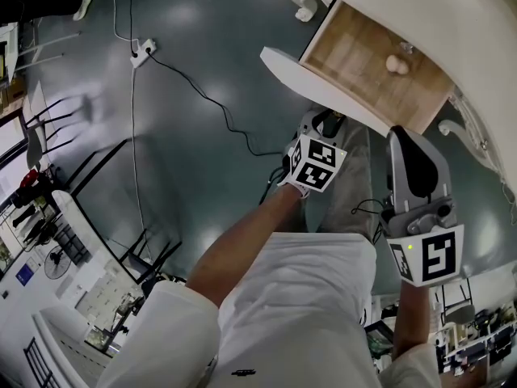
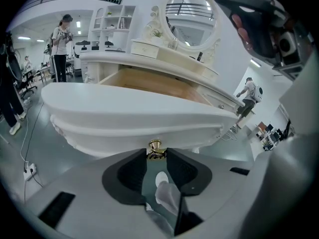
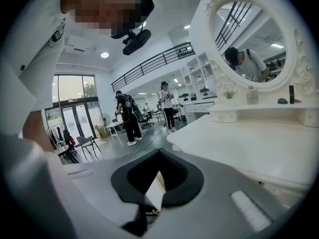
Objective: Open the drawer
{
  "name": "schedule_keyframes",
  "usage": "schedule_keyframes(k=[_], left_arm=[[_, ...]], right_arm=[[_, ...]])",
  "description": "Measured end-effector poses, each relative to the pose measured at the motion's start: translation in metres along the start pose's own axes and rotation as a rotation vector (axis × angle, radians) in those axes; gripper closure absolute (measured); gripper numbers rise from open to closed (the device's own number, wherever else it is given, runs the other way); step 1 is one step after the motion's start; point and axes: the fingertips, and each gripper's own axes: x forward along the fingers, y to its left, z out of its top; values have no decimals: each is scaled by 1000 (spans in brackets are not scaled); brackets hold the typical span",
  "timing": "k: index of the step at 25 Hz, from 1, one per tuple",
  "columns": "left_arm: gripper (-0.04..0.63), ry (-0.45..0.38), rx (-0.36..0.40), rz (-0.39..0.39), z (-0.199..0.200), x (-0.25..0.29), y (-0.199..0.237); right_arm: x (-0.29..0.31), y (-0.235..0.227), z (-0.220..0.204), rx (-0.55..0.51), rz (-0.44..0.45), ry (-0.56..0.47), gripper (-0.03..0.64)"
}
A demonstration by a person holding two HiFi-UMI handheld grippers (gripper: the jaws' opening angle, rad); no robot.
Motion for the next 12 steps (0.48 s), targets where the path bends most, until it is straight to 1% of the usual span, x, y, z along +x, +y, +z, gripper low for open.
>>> schedule_keyframes(k=[5,8,12], left_arm=[[466,2,-8,-1,0,0,1],[465,2,-27,-19,0,1,1],[454,-24,-21,-34,2,-8,0]], right_arm=[[-2,7,0,1,0,-2,606],[-4,7,-1,1,-1,-3,606],[-10,7,-2,2,-7,-7,606]])
